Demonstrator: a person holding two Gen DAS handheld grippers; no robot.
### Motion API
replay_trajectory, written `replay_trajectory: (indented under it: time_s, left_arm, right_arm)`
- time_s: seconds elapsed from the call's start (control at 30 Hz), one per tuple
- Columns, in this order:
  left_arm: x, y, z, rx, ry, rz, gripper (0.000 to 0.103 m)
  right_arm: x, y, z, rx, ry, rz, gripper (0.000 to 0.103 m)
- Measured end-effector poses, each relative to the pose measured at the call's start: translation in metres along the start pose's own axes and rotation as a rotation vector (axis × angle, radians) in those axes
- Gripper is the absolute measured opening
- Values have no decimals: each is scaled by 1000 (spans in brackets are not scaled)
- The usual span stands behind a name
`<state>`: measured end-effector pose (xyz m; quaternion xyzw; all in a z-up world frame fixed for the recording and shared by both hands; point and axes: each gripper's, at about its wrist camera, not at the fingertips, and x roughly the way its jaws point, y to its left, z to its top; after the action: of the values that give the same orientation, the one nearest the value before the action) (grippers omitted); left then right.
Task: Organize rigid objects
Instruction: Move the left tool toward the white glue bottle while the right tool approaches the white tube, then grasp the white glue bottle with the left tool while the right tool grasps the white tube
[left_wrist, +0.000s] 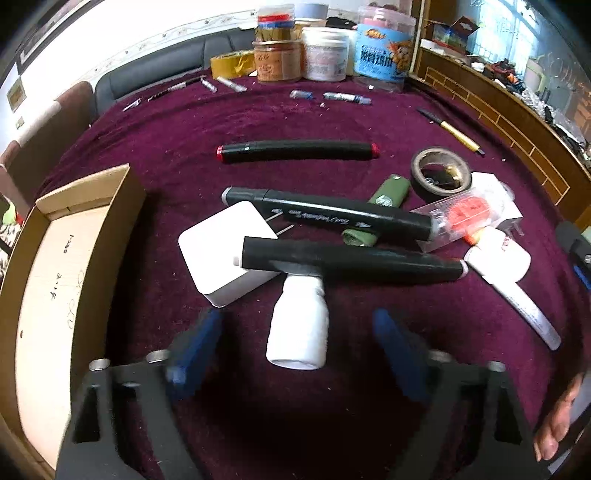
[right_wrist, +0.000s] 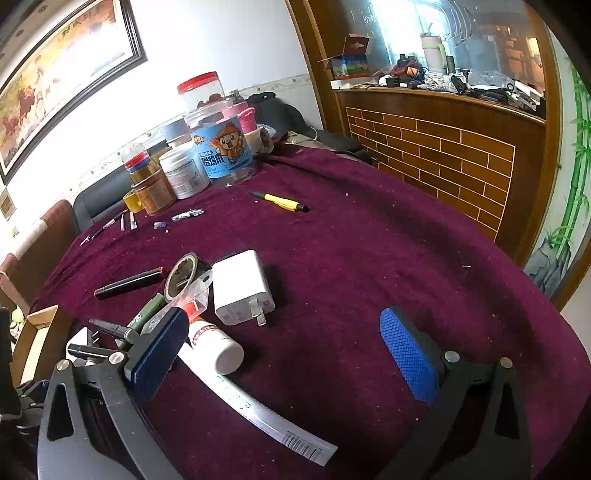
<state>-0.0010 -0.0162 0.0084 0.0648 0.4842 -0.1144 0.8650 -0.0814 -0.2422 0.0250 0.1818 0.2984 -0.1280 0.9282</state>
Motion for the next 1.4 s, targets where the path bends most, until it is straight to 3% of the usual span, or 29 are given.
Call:
replay_trajectory:
  time_s: [0.03, 0.13, 0.3, 0.43, 0.47, 0.7, 0.83, 0.97, 1.17, 1.23, 1.3, 1.33, 1.37, 1.4]
  left_arm:
    - [-3, 0, 0, 2, 2, -7, 53]
    - [-6, 1, 1, -2, 12, -48, 52]
    - [-3, -3, 2, 26, 9, -38, 52]
    - [-10, 9, -1, -28, 17, -101, 31]
    - [-13, 11, -2, -40, 21, -111, 30]
    - [-51, 42, -22, -121, -36, -202, 29]
    - [-54, 50, -24, -122, -39, -203, 29]
    - [-42, 47, -12, -115, -29, -194, 37]
    - [-3, 11, 3, -11, 30, -165, 42]
    - [-2, 1, 3, 22, 6, -138, 48]
    - [-2, -2, 2, 37, -3, -123, 48]
    - [-3, -2, 1, 41, -6, -122, 41]
    - [-5, 1, 1, 34, -7, -121, 25]
    - [-6, 7, 1, 17, 6, -145, 24]
  right_arm:
    - [0, 0, 0, -2, 2, -4, 103]
    - [2, 1, 1, -4, 8, -12, 103]
    - [4, 0, 1, 0, 19, -20, 103]
    - [8, -3, 1, 16, 38, -20, 103]
    - [8, -3, 0, 18, 41, -19, 103]
    - [9, -5, -1, 27, 53, -32, 103]
    - [14, -6, 0, 25, 94, -10, 103]
    - [6, -8, 1, 26, 136, 31, 103]
    - [3, 9, 1, -143, 255, 125, 103]
    - [4, 17, -3, -218, 281, 123, 103]
    - [4, 22, -7, -271, 299, 132, 102]
    - [5, 26, -10, -306, 308, 131, 100]
    - [6, 29, -11, -330, 316, 130, 95]
    - [7, 32, -12, -350, 323, 131, 89]
